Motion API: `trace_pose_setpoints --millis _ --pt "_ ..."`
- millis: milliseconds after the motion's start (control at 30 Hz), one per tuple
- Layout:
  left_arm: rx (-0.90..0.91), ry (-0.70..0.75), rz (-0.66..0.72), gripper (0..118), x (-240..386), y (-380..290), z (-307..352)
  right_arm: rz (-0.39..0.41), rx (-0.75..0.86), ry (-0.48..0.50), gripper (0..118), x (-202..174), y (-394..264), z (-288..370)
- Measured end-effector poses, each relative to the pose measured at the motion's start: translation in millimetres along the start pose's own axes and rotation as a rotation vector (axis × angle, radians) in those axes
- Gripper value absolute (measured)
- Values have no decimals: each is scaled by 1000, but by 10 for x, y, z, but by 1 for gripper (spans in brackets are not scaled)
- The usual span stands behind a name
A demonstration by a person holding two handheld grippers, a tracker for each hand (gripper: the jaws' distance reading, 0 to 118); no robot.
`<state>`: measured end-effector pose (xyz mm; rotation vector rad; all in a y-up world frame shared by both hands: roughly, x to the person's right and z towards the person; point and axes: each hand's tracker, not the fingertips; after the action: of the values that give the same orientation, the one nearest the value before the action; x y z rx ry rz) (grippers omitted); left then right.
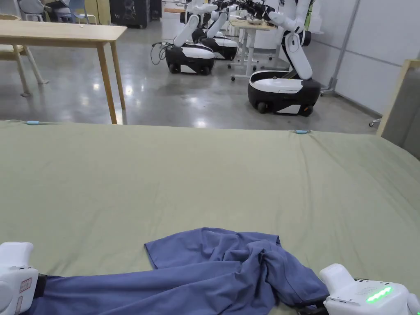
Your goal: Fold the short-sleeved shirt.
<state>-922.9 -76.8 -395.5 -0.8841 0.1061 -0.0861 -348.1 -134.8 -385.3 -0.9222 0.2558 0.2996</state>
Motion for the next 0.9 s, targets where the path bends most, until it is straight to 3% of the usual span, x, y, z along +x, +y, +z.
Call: trace_pose_setpoints --millis 33,67,100,133,167,233,500,600,767,900 --pt "2 7 -7 6 35 -7 35 -55 -52 62 111 64 6 -56" --pt "2 13 -11 6 41 -5 37 -140 -39 197 85 134 10 -46" --pt "5 24 -15 6 46 -4 48 -175 31 108 72 174 -3 78" --pt "9 28 -19 6 50 5 82 -210 60 123 61 204 -7 177" --pt "12 29 -19 6 53 17 125 -240 59 122 11 243 -9 231" --pt "29 36 -20 6 61 46 207 -262 79 144 7 330 7 407" --pt "217 91 -50 5 -85 696 915 -187 264 14 7 396 735 1545" --pt "306 110 -55 5 -181 1083 1288 -151 330 -85 7 433 1150 1971" --pt "458 123 -17 5 -355 1692 1884 -209 464 -177 7 584 1765 2633" --pt "578 101 49 5 -493 2226 2219 -229 566 -305 7 719 2221 3052"
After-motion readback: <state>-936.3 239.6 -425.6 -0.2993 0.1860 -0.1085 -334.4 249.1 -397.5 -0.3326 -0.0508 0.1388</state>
